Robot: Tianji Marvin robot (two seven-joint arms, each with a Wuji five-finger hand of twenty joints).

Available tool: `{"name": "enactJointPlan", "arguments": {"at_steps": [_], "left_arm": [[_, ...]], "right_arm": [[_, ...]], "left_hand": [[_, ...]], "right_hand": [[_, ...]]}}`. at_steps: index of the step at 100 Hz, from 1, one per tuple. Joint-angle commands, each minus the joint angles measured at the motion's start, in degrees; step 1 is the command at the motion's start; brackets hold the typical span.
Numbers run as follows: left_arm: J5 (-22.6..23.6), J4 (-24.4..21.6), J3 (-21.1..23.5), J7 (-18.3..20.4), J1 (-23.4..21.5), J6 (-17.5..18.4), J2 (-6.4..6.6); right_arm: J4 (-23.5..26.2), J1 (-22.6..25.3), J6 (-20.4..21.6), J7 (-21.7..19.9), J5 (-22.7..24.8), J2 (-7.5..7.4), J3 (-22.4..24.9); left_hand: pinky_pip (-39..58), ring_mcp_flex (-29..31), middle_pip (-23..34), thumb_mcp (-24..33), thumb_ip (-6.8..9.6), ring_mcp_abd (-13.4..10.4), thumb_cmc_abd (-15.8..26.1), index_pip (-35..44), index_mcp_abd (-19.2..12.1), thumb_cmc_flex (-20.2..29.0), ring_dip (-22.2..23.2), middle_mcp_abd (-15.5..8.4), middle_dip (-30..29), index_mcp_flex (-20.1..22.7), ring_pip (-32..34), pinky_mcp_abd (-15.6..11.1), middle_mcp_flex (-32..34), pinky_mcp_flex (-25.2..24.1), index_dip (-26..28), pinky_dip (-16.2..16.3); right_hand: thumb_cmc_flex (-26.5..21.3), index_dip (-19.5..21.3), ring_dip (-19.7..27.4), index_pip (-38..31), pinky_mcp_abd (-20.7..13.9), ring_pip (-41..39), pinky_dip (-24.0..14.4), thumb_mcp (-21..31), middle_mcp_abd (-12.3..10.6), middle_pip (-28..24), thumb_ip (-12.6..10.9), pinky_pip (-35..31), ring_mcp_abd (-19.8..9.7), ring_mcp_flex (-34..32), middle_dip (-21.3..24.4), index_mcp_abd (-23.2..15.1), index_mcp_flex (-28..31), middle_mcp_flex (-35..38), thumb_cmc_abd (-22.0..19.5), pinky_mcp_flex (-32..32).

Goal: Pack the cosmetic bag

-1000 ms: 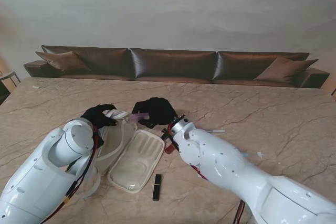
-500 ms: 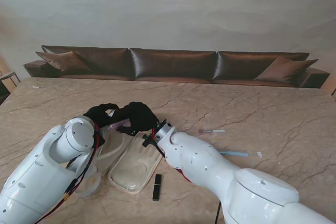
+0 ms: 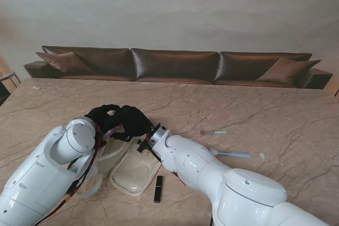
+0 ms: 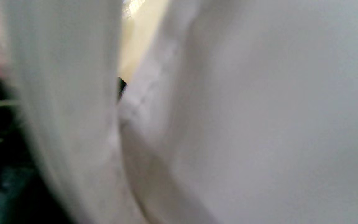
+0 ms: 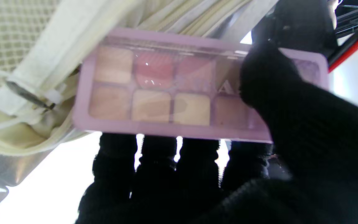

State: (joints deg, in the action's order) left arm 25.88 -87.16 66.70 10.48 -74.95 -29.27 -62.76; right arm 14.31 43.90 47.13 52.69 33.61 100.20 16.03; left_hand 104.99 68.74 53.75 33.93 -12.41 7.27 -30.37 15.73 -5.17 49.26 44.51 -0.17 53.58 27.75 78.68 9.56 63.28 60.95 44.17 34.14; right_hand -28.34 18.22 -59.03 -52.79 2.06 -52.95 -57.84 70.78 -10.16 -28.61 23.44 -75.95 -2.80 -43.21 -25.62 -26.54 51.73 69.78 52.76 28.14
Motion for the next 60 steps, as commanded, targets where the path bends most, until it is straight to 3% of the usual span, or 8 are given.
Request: {"name": "enactJointPlan", "arguments": {"at_steps": [1, 25, 39, 50, 60], "left_arm": [[-0.44, 0.19, -0.45, 0.51, -0.45, 0.20, -0.61], [-0.08, -0.09, -0.17, 0.83, -0.73, 0.32, -0.46], [0.15, -0.18, -0.05, 0.88, -0.78, 0.29, -0.43], [0.04, -0.17, -0.15, 0.63, -0.83, 0.11, -0.51], [-0.19, -0.11, -0.24, 0.54, -0.85, 0.08, -0.55]], "right_arm": [[0.67, 0.16, 3.06, 0.97, 0.60, 0.35, -0.40], [0.67, -0.66, 2.21, -0.88, 1.69, -0.56, -2.82], [0.69, -1.38, 1.83, -4.97, 1.09, -1.16, -3.40], [0.69, -1.44, 1.17, -5.50, 1.00, -1.41, -3.84], [0.68, -1.46, 0.13, -4.23, 1.62, -1.50, -4.57]], "left_hand": [[13.24, 4.01, 2.62, 0.85, 1.62, 0.31, 9.70, 48.39, -2.44, 5.33, 2.86, -9.32, 1.01, 5.89, 7.57, -2.40, 1.16, 1.34, 3.21, -0.89], [13.29, 4.01, 2.57, 0.73, 1.67, 0.35, 9.71, 48.32, -2.50, 5.33, 2.95, -9.36, 1.08, 5.85, 7.54, -2.44, 1.16, 1.34, 3.22, -0.99], [13.33, 4.02, 2.57, 0.64, 1.67, 0.31, 9.68, 48.29, -2.50, 5.26, 2.99, -9.29, 1.12, 5.89, 7.53, -2.51, 1.20, 1.34, 3.20, -1.04], [13.34, 4.02, 2.55, 0.66, 1.70, 0.31, 9.64, 48.29, -2.55, 5.28, 3.02, -9.33, 1.14, 5.94, 7.52, -2.53, 1.20, 1.34, 3.19, -1.07], [13.35, 4.02, 2.53, 0.68, 1.71, 0.31, 9.65, 48.27, -2.55, 5.27, 3.04, -9.36, 1.16, 5.94, 7.51, -2.55, 1.23, 1.34, 3.17, -1.09]], "right_hand": [[-0.75, 1.36, 0.92, -3.45, -1.55, 0.94, -1.72, 7.24, -4.45, -3.14, -4.12, 0.02, -3.21, 1.33, -1.20, -9.10, 4.86, 4.89, -5.42, -0.88], [-0.91, 0.48, 1.34, -3.37, -1.28, 0.88, -2.89, 7.14, -3.99, -3.06, -4.17, 0.50, -2.80, 1.53, -1.23, -8.06, 4.10, 4.85, -5.67, -1.41], [-1.68, -1.09, 2.10, -3.13, -1.00, 1.73, -3.91, 7.19, -3.25, -2.47, -4.30, 1.22, -2.17, 1.68, -1.14, -6.14, 3.24, 4.23, -5.26, -1.81], [-1.70, -2.88, 3.14, -0.13, -1.08, 3.66, -5.29, 6.23, -1.58, 1.06, -2.78, 1.40, -1.70, 3.71, -0.74, -1.81, -2.74, -0.28, 0.72, -2.00], [-1.88, -2.17, 3.87, 1.40, -1.20, 4.45, -5.77, 6.77, -1.81, 1.71, -2.01, 1.41, -2.02, 3.35, -0.97, -0.72, -3.30, -1.16, 3.94, -1.23]]}}
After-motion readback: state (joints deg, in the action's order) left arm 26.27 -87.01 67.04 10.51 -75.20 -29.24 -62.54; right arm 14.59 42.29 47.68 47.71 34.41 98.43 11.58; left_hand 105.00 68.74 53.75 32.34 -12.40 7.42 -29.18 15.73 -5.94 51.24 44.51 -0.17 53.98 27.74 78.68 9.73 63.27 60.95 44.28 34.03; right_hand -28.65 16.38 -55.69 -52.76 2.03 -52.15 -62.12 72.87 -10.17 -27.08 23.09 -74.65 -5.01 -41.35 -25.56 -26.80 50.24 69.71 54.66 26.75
